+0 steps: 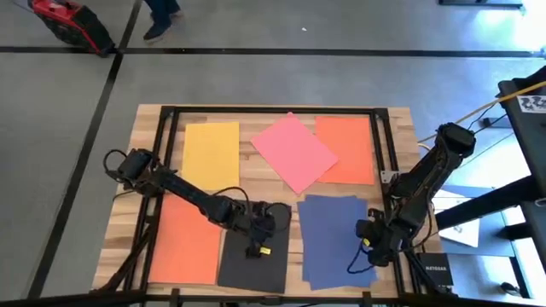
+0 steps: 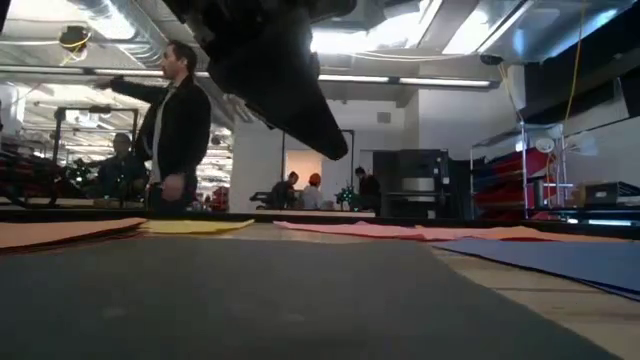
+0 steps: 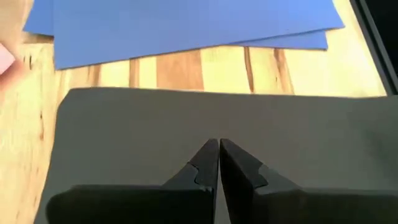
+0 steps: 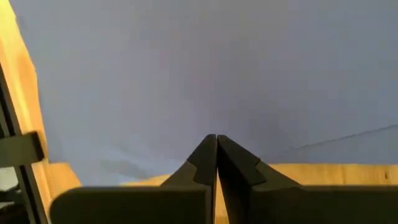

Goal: Organize paper
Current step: Stack the blue paper on top of the blue paper on the table

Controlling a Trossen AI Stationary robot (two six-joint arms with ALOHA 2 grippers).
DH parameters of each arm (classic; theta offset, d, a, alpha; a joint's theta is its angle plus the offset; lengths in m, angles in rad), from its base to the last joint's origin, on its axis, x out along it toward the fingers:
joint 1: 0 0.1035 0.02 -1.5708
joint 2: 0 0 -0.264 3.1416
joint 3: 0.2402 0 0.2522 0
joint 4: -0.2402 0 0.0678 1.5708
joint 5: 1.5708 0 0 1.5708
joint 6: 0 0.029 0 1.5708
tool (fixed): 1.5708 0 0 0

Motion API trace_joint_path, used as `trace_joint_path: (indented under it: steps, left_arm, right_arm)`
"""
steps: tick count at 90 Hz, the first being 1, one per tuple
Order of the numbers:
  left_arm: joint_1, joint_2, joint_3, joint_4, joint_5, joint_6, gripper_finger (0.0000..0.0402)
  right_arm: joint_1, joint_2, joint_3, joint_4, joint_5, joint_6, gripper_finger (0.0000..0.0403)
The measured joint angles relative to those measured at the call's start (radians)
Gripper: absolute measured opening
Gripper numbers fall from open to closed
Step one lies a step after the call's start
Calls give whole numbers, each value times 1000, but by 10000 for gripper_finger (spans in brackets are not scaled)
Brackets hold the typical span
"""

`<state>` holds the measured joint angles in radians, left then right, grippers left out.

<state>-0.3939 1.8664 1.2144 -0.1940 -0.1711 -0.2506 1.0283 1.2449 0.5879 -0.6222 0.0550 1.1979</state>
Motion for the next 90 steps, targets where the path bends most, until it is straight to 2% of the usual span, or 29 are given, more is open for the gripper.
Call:
trace_joint_path:
  steps: [12, 30, 48, 70, 90]
  left_arm:
    - [6, 0, 0, 1, 2, 11, 0]
    - [6, 0, 0, 0, 28, 42, 0]
    - [6, 0, 0, 2, 30, 53, 0]
    - [3, 1, 41, -19, 41, 81, 0]
    - [4, 36, 92, -72, 57, 100, 0]
  right_arm:
    - [0, 0, 34, -49, -23, -40, 0]
    - [-1, 4, 143, -206, 3, -74, 0]
    - [-1, 75, 233, -331, -12, -127, 0]
    - [0, 193, 304, -346, -103, -164, 0]
    - [55, 239, 309, -310, -181, -75, 0]
